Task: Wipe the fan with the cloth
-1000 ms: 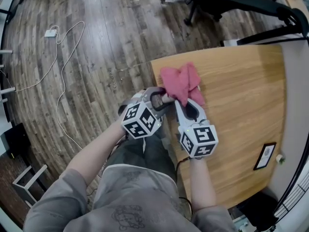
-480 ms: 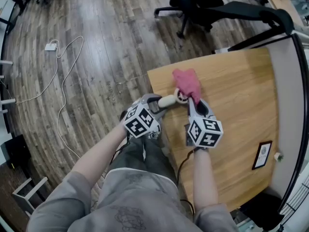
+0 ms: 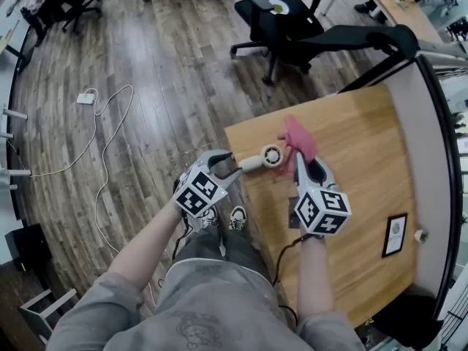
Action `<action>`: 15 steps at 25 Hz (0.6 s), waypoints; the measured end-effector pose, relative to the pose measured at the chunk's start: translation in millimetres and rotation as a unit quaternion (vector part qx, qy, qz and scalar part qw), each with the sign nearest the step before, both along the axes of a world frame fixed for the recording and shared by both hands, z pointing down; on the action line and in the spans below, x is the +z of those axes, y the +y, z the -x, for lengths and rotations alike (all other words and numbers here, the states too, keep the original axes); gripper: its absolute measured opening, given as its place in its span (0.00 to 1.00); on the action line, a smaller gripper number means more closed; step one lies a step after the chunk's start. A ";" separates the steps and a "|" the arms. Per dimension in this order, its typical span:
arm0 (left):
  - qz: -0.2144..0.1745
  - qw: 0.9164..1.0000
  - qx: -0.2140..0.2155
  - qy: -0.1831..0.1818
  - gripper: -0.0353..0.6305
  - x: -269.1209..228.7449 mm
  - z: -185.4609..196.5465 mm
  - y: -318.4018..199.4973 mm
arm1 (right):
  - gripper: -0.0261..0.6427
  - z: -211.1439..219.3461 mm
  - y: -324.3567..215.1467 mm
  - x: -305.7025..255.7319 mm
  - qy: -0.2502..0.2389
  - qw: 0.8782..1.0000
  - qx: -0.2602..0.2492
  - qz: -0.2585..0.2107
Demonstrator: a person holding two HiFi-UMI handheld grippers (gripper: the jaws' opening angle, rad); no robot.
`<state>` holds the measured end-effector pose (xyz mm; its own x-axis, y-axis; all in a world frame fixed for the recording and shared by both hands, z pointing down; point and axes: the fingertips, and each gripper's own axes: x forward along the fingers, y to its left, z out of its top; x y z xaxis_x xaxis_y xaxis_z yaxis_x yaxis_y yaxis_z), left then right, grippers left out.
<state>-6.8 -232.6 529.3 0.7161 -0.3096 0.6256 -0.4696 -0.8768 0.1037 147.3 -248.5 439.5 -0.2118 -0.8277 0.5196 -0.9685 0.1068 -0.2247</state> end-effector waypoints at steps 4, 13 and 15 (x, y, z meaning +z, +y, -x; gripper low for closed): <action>-0.052 0.997 -0.048 0.028 0.16 -64.5 14.6 -13.1 | 0.16 1.6 9.0 -56.8 -0.006 0.999 -0.004 -0.051; -0.162 0.977 -0.104 0.092 0.06 -204.1 41.1 -19.3 | 0.16 27.0 44.6 -179.1 -0.014 0.987 -0.021 -0.161; -0.183 0.972 -0.103 0.106 0.06 -229.5 43.6 -11.1 | 0.16 33.5 55.2 -199.1 -0.009 0.983 -0.026 -0.182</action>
<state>-50.4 -243.7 299.9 0.7165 -0.6332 0.2928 -0.6404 -0.7634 -0.0839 113.8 -193.3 240.4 -0.2651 -0.9459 0.1868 -0.9560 0.2326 -0.1786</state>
